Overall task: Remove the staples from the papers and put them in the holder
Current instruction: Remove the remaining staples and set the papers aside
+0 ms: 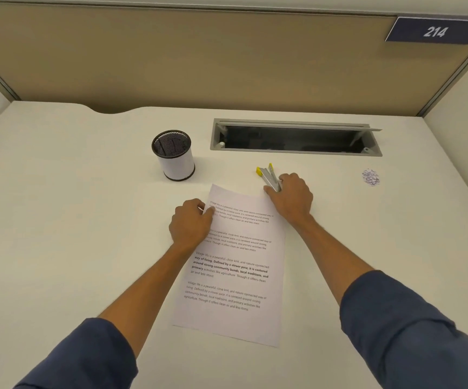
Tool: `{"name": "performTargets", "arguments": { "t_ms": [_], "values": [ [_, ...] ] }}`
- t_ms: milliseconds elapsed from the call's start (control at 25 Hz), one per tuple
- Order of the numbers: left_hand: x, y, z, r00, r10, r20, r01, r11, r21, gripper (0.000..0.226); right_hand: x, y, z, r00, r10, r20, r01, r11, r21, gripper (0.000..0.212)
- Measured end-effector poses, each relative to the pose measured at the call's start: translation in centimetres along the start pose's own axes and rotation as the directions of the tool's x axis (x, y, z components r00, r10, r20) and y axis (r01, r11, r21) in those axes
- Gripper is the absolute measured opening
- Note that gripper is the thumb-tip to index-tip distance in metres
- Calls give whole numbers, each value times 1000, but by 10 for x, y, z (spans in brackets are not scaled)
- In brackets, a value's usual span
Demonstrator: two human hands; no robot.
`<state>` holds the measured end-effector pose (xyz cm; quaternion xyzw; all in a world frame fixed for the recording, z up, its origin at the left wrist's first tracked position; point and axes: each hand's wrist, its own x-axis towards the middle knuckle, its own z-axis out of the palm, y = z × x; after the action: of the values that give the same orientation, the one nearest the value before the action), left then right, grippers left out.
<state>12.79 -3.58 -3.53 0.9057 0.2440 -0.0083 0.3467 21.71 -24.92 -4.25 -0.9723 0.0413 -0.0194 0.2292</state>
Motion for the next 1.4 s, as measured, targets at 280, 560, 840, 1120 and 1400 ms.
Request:
{"name": "performTargets", "arguments": {
  "t_ms": [280,560,840,1120,1400],
  "values": [
    [12,1,8,998,52,-29,-52,999,8,24,18,-3,8,1000,9,-25,-11,997,-76,36],
    [10,-5,11,983,185,-6,-185,983,1,40,8,-6,-7,1000,-22,17,11,884,468,31],
    [16,-26,29,872,489,-36,-455,834,312,35,-16,-23,-19,966,-56,254,-170,605,778,11],
    [12,-29,40,843,530,-95,-473,813,339,35,-18,-29,-5,949,-46,312,-245,514,822,21],
    [12,-32,44,848,529,-18,-478,780,404,53,-16,-45,1,947,-32,320,-264,490,831,18]
  ]
}}
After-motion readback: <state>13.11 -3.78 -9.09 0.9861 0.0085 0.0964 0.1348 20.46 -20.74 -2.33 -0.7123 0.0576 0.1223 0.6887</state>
